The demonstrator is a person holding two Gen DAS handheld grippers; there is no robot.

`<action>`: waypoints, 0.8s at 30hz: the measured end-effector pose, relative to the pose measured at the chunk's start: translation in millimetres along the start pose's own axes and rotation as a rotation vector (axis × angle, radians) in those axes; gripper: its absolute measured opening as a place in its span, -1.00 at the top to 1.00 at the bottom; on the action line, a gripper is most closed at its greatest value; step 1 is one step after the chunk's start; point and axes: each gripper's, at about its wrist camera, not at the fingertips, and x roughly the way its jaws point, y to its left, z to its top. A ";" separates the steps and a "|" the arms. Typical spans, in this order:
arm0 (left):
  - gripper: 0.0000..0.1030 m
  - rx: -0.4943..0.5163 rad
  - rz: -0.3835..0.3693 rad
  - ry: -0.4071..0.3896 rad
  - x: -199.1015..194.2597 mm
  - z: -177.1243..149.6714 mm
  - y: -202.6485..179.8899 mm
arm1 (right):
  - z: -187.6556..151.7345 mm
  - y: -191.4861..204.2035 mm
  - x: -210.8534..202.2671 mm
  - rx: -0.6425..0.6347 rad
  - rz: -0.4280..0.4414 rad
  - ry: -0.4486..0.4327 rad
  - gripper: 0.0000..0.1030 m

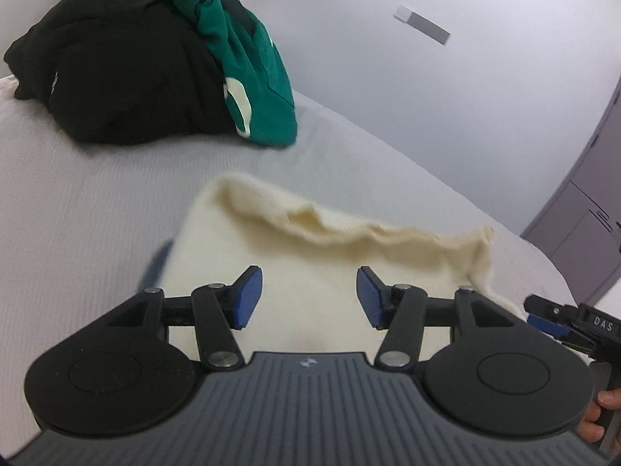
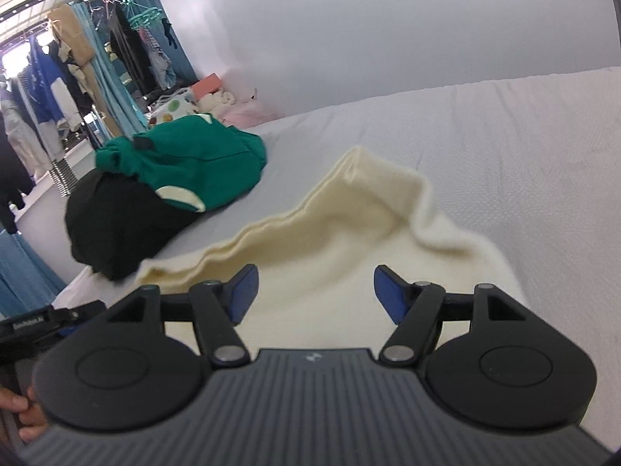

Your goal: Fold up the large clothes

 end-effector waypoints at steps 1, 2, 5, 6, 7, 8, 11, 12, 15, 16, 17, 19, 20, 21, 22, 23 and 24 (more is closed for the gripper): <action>-0.16 0.001 -0.006 0.008 -6.2 -7.6 -3.0 | -5.2 3.4 -6.1 0.000 -0.002 0.001 -0.34; -0.16 0.000 -0.012 0.021 -11.4 -15.5 -6.2 | -11.2 7.3 -12.6 0.000 -0.002 0.003 -0.34; -0.21 -0.026 -0.030 0.049 -25.6 -36.4 -11.9 | -27.7 15.0 -29.1 0.022 0.004 0.022 -0.34; -0.26 -0.040 -0.036 0.056 -29.2 -41.9 -12.3 | -33.5 16.0 -34.9 0.040 0.009 0.026 -0.34; -0.30 -0.053 -0.044 0.061 -32.7 -47.4 -13.4 | -37.9 16.8 -38.5 0.057 0.016 0.033 -0.34; -0.37 -0.064 -0.051 0.068 -36.1 -53.1 -14.9 | -43.2 16.6 -41.9 0.080 0.027 0.038 -0.34; -0.41 -0.113 -0.088 0.110 -38.7 -68.4 -14.0 | -59.3 11.6 -48.3 0.183 0.059 0.073 -0.34; -0.42 -0.136 -0.099 0.129 -36.5 -72.3 -11.6 | -63.9 11.1 -48.8 0.207 0.064 0.081 -0.34; -0.46 -0.204 -0.104 0.179 -29.7 -83.7 -2.8 | -77.2 7.1 -49.2 0.296 0.078 0.114 -0.34; -0.46 -0.222 -0.101 0.200 -26.1 -86.9 0.2 | -81.2 3.9 -47.3 0.338 0.085 0.126 -0.35; -0.46 -0.243 -0.097 0.216 -22.9 -88.7 3.1 | -85.1 -0.2 -44.7 0.377 0.089 0.137 -0.42; -0.50 -0.313 -0.108 0.236 -16.5 -92.5 12.5 | -92.3 -11.0 -35.7 0.464 0.112 0.159 -0.55; -0.57 -0.362 -0.118 0.246 -12.4 -94.7 18.4 | -95.3 -17.1 -31.6 0.509 0.114 0.167 -0.56; -0.62 -0.401 -0.129 0.250 -9.1 -96.9 23.5 | -98.1 -22.8 -28.2 0.558 0.110 0.172 -0.57; -0.64 -0.440 -0.133 0.255 -4.9 -98.5 28.9 | -101.0 -28.4 -24.7 0.607 0.109 0.178 -0.64; -0.65 -0.482 -0.133 0.262 -0.8 -101.5 34.8 | -104.4 -34.2 -22.4 0.652 0.112 0.182 -0.67; -0.65 -0.517 -0.135 0.268 2.9 -103.7 40.0 | -107.3 -39.4 -20.3 0.698 0.115 0.182 -0.67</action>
